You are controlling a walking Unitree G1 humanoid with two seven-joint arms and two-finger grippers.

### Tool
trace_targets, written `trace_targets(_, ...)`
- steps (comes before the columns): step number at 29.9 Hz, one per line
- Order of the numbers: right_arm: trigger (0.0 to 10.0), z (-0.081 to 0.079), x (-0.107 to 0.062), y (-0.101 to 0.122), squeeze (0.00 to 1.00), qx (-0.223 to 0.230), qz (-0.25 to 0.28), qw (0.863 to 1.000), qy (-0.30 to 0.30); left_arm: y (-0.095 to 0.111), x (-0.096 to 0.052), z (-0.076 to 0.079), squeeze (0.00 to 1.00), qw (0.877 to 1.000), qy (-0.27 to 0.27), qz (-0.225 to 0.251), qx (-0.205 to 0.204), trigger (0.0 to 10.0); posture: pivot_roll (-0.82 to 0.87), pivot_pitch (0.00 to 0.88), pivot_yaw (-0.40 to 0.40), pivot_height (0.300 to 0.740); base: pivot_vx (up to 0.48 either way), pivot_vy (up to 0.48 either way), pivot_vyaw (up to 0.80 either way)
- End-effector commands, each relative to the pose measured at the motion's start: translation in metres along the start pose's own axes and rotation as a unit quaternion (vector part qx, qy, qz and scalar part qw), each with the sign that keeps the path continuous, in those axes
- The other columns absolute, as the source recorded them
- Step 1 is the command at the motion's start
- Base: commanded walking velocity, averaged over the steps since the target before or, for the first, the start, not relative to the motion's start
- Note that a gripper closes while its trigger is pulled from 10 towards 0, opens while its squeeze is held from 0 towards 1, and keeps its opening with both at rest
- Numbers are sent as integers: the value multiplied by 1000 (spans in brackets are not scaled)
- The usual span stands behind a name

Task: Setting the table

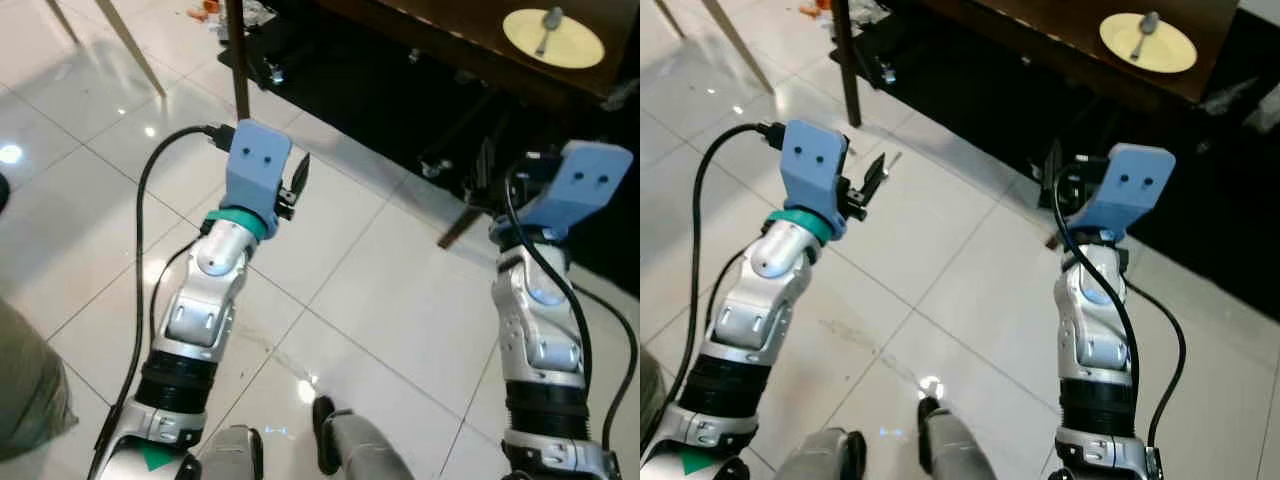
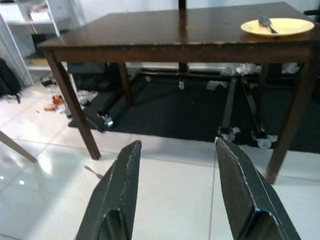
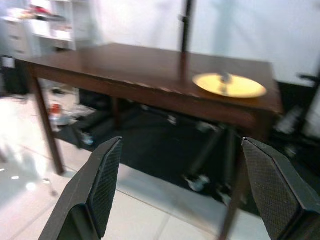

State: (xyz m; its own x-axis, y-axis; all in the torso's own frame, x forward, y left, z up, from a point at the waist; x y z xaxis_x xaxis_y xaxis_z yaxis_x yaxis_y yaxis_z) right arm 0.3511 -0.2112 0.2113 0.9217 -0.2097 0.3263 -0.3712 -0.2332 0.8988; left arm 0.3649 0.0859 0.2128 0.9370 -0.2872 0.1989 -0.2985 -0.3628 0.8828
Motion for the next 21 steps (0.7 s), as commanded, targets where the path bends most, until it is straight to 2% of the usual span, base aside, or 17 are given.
trace_targets(1,10000,13,-2,-5,0,-7,-10,1000,-26,-2,1,8,0,1000,-14,-6,0,10000,140,100,13,740,0,0,-800)
trace_targets(6,10000,15,-2,-4,0,-8,-9,1000,-29,-3,1,7,0,1000,-13,-6,0,10000,139,99,14,740,0,0,-800)
trace_targets(11,10000,10,-2,-10,0,-25,-28,999,-2,-7,0,2,0,1000,-6,-14,9,10000,139,99,14,740,0,0,-800)
trace_targets(14,10000,2,-7,-28,0,-39,-78,996,34,-20,-4,-15,0,999,13,-28,30,10000,143,101,14,740,0,0,-800)
trace_targets(15,10000,2,-7,-28,0,-39,-78,996,34,-20,-4,-15,0,999,13,-28,30,10000,143,101,14,740,0,0,-800)
trace_targets(19,10000,-3,-17,-52,0,-43,-133,988,61,-42,-17,-38,0,995,30,-52,76,10000,157,110,0,740,0,0,-800)
trace_targets(21,10000,-2,-18,-55,0,-45,-139,987,63,-45,-19,-41,0,995,31,-57,79,10000,162,111,-3,740,0,0,-800)
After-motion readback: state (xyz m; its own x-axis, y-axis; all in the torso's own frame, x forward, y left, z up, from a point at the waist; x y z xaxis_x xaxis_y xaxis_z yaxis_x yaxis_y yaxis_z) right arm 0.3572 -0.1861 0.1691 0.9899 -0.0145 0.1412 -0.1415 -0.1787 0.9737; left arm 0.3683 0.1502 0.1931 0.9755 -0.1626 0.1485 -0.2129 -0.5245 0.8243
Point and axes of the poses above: a point about 5 cm out from each wrist's last joint towards the gripper, its own x axis pointing out of the wrist towards the gripper, its own y axis along the axis of the wrist's last joint, z = x × y, the point moved 4 cm from there along x, pointing out of the wrist towards the gripper, and after that the axes turned 15 degrees about x, right-handed, at the moved point
